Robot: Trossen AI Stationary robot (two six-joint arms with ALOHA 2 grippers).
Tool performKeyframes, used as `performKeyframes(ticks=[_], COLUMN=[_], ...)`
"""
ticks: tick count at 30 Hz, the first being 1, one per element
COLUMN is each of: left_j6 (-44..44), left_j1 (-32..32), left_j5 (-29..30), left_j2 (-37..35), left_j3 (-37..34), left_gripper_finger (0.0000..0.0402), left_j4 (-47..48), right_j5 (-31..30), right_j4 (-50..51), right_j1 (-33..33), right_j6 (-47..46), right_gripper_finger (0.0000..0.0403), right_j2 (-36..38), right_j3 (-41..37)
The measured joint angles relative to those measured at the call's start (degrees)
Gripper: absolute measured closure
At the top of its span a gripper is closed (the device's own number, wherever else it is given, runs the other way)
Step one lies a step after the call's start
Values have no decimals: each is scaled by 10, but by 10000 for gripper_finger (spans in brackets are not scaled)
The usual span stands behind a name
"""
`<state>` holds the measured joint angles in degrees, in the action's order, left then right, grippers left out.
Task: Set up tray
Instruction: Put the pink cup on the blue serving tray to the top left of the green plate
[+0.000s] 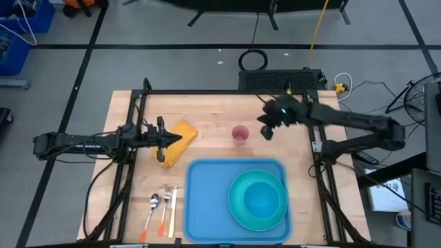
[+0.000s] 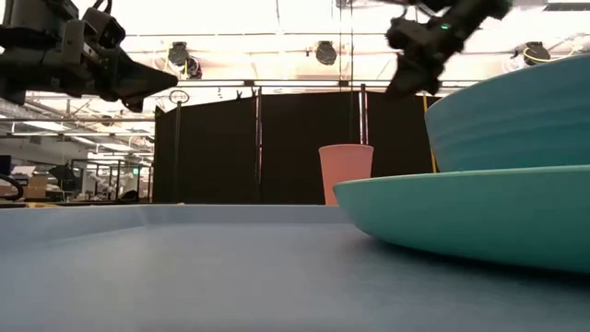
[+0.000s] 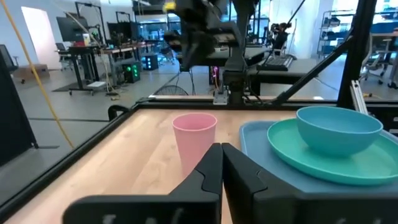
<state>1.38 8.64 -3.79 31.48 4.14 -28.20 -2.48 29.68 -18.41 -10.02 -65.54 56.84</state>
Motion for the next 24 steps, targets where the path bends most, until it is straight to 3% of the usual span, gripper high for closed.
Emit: performKeyframes(ticks=[5,14,19,24], left_j6=[-1,-2,-6,-6], left_j1=[0,0,0,0], left_j5=[0,-1,-2,-2], left_j2=[0,0,0,0], left_j3=[0,0,0,0], left_gripper_finger=[393,370,370,371], left_j4=[12,20,25,27], right_j5=[13,43,41,43], right_j4=[104,258,324,335], right_j1=[-26,-43,-43,-33], right_j6=[60,54,96,128], right_gripper_finger=[364,198,141,131], right_j2=[-103,-270,-341,-378], right_j3=[140,327,360,360])
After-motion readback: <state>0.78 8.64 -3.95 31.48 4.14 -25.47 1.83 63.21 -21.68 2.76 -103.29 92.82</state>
